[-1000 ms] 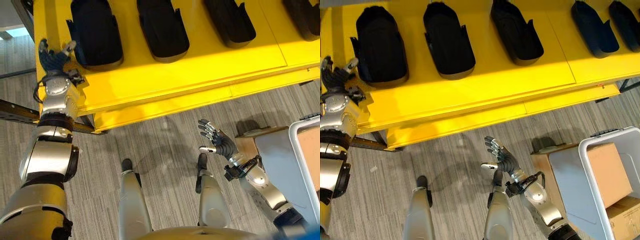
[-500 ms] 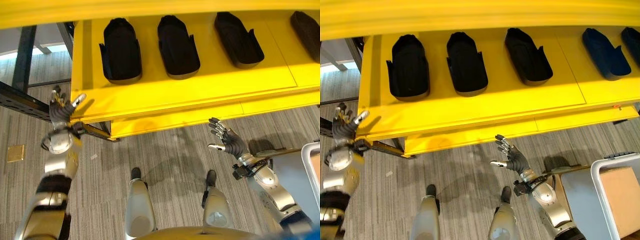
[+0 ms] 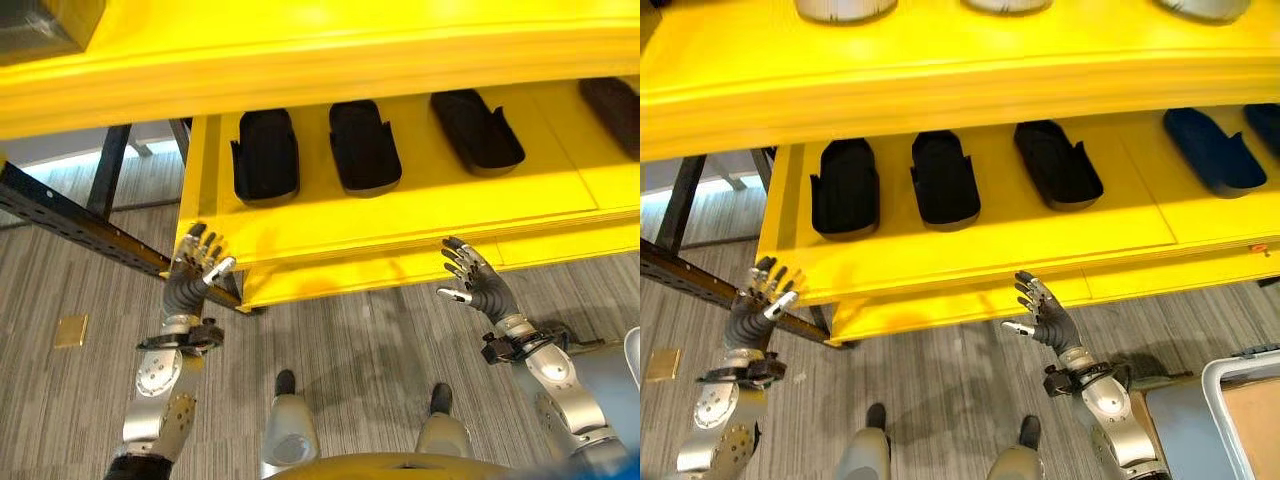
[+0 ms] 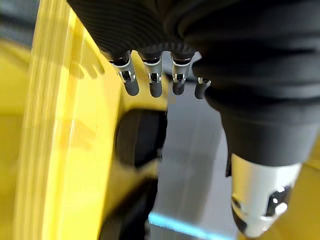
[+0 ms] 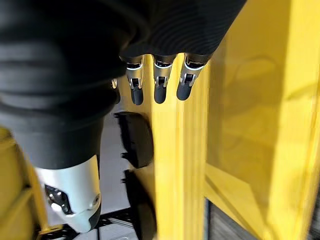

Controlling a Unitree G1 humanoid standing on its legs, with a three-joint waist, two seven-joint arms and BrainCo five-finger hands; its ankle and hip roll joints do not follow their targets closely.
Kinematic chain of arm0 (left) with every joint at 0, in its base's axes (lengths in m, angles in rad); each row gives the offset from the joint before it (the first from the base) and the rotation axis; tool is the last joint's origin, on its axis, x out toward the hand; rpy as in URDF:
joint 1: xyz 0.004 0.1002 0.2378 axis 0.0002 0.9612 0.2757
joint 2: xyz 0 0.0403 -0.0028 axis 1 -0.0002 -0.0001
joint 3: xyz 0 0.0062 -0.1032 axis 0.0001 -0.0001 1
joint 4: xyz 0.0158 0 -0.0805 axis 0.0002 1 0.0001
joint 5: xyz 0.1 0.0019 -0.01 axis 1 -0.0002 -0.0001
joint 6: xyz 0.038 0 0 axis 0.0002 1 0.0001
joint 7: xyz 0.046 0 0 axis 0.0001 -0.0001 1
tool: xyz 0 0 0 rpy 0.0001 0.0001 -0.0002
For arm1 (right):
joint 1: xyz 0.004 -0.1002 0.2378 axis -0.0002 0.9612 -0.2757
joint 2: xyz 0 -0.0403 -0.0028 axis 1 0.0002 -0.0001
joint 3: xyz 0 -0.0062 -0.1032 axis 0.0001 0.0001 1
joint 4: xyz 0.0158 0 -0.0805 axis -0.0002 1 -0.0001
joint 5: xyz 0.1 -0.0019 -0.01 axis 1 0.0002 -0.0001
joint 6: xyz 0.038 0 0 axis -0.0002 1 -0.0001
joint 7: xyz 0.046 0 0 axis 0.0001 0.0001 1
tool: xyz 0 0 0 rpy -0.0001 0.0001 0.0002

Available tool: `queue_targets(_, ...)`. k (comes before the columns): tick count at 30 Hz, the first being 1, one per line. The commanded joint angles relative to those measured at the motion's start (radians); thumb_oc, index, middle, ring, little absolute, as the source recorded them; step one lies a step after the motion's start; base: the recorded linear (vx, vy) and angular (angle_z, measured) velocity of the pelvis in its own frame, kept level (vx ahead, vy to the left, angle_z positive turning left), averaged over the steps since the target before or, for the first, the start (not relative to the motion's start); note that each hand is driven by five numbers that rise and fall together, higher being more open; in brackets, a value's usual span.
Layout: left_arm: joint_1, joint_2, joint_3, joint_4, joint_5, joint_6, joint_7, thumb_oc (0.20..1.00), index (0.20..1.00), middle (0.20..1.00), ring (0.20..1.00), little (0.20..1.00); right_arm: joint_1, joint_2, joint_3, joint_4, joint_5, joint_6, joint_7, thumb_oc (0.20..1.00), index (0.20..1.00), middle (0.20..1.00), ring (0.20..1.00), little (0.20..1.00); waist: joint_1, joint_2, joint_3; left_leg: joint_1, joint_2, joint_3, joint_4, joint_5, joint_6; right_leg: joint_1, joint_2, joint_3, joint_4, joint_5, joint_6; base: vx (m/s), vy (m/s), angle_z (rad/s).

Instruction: Move parts from the plastic box to the shelf.

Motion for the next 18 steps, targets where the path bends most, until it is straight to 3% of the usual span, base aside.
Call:
queue_targets(1, 0.044, -0.001, -0.006, -0.03, -0.124, 0.019, -0.111, 1.0, 1.0, 1.0, 1.0, 1.0, 0.035, -0.017, -0.018, -0.038, -0.011, -0.05, 0.032, 1.0, 1.0, 1.0, 1.0, 1.0, 0.01, 0.0, -0.071, 0.034, 0.111, -0.011, -0.148, 0.224, 0.031, -0.031, 0.0, 0.07, 0.229, -0.109, -0.008, -0.1, -0.325, -0.38)
queue_targets(2, 0.072, -0.03, -0.044, -0.051, -0.155, 0.038, -0.143, 1.0, 1.0, 1.0, 1.0, 1.0, 0.044, -0.044, -0.014, -0.049, -0.03, -0.056, 0.032, 1.0, 1.0, 1.0, 1.0, 1.0, 0.023, 0.021, -0.075, 0.033, 0.153, -0.03, -0.19, 0.356, 0.007, -0.033, 0.061, 0.058, 0.25, -0.155, -0.044, -0.14, -0.339, -0.23)
queue_targets(4, 0.067, -0.032, -0.081, -0.028, -0.182, 0.055, -0.175, 1.0, 1.0, 1.0, 1.0, 1.0, 0.03, -0.068, -0.007, -0.043, -0.035, -0.066, 0.028, 1.0, 1.0, 1.0, 1.0, 1.0, 0.028, 0.034, -0.071, 0.012, 0.166, -0.045, -0.213, 0.497, -0.018, -0.031, 0.099, 0.039, 0.238, -0.153, -0.069, -0.17, -0.262, -0.05)
queue_targets(6, 0.057, -0.037, -0.092, -0.015, -0.19, 0.059, -0.177, 1.0, 1.0, 1.0, 1.0, 1.0, 0.017, -0.073, -0.004, -0.04, -0.047, -0.07, 0.017, 1.0, 1.0, 1.0, 1.0, 1.0, 0.024, 0.036, -0.072, 0.001, 0.171, -0.024, -0.227, 0.533, -0.019, -0.023, 0.108, 0.022, 0.211, -0.145, -0.074, -0.13, -0.197, 0.37)
queue_targets(7, 0.04, -0.029, -0.106, 0.005, -0.185, 0.063, -0.189, 1.0, 1.0, 1.0, 1.0, 1.0, -0.029, -0.069, 0.016, -0.003, -0.047, -0.07, -0.005, 1.0, 1.0, 1.0, 1.0, 1.0, 0.027, 0.013, -0.076, -0.005, 0.115, -0.033, -0.176, 0.474, 0.014, -0.008, 0.116, 0.028, 0.133, -0.109, -0.089, -0.12, -0.222, 0.49)
queue_targets(8, 0.044, -0.03, -0.108, 0.005, -0.179, 0.064, -0.187, 1.0, 1.0, 1.0, 1.0, 1.0, -0.025, -0.064, 0.015, 0.004, -0.044, -0.067, -0.002, 1.0, 1.0, 1.0, 1.0, 1.0, 0.025, 0.01, -0.084, 0.0, 0.092, -0.037, -0.167, 0.436, 0.025, -0.002, 0.116, 0.023, 0.108, -0.093, -0.087, -0.14, -0.298, 0.5)
queue_targets(9, 0.044, -0.025, -0.112, 0.003, -0.169, 0.063, -0.187, 1.0, 1.0, 1.0, 1.0, 1.0, -0.027, -0.055, 0.015, 0.007, -0.031, -0.063, 0.001, 1.0, 1.0, 1.0, 1.0, 1.0, 0.022, -0.001, -0.09, 0.014, 0.035, -0.044, -0.127, 0.363, 0.042, 0.014, 0.111, 0.015, 0.073, -0.069, -0.084, -0.06, -0.183, 0.45)
queue_targets(11, 0.016, -0.024, -0.121, 0.013, -0.132, 0.06, -0.173, 1.0, 1.0, 1.0, 1.0, 1.0, -0.024, -0.026, 0.017, 0.022, -0.01, -0.05, -0.002, 1.0, 1.0, 1.0, 1.0, 1.0, 0.006, -0.021, -0.113, 0.038, -0.068, 0.005, -0.067, 0.199, 0.083, 0.035, 0.109, -0.001, 0.011, -0.034, -0.088, -0.07, -0.145, 0.04)
queue_targets(12, 0.012, -0.035, -0.121, 0.017, -0.143, 0.062, -0.166, 1.0, 1.0, 1.0, 1.0, 1.0, -0.02, -0.017, 0.024, 0.02, 0.004, -0.044, -0.002, 1.0, 1.0, 1.0, 1.0, 1.0, -0.003, -0.02, -0.122, 0.061, -0.078, 0.027, -0.082, 0.157, 0.093, 0.036, 0.11, -0.003, 0.003, -0.028, -0.085, -0.03, 0.014, -0.12)
queue_targets(15, 0.0, -0.075, -0.122, 0.038, -0.159, 0.057, -0.149, 1.0, 1.0, 1.0, 1.0, 1.0, -0.013, 0.022, 0.036, 0.03, 0.053, -0.031, -0.009, 1.0, 1.0, 1.0, 1.0, 1.0, -0.013, -0.009, -0.152, 0.11, -0.102, 0.015, -0.182, 0.142, 0.11, 0.049, 0.108, 0.005, -0.023, -0.003, -0.068, 0.08, 0.146, 0.33)
queue_targets(16, -0.013, -0.069, -0.126, 0.041, -0.114, 0.05, -0.142, 1.0, 1.0, 1.0, 1.0, 1.0, 0.0, 0.051, 0.025, 0.048, 0.093, -0.031, -0.007, 1.0, 1.0, 1.0, 1.0, 1.0, -0.017, -0.014, -0.177, 0.148, -0.106, 0.038, -0.263, 0.156, 0.112, 0.056, 0.09, -0.002, -0.046, 0.021, -0.048, 0.09, 0.188, -0.01)
queue_targets(18, -0.016, -0.063, -0.127, 0.056, -0.096, 0.046, -0.137, 1.0, 1.0, 1.0, 1.0, 1.0, 0.0, 0.063, 0.026, 0.059, 0.092, -0.024, -0.008, 1.0, 1.0, 1.0, 1.0, 1.0, -0.016, -0.023, -0.184, 0.162, -0.117, 0.046, -0.294, 0.158, 0.115, 0.053, 0.076, 0.001, -0.05, 0.037, -0.035, 0.04, 0.114, -0.06)
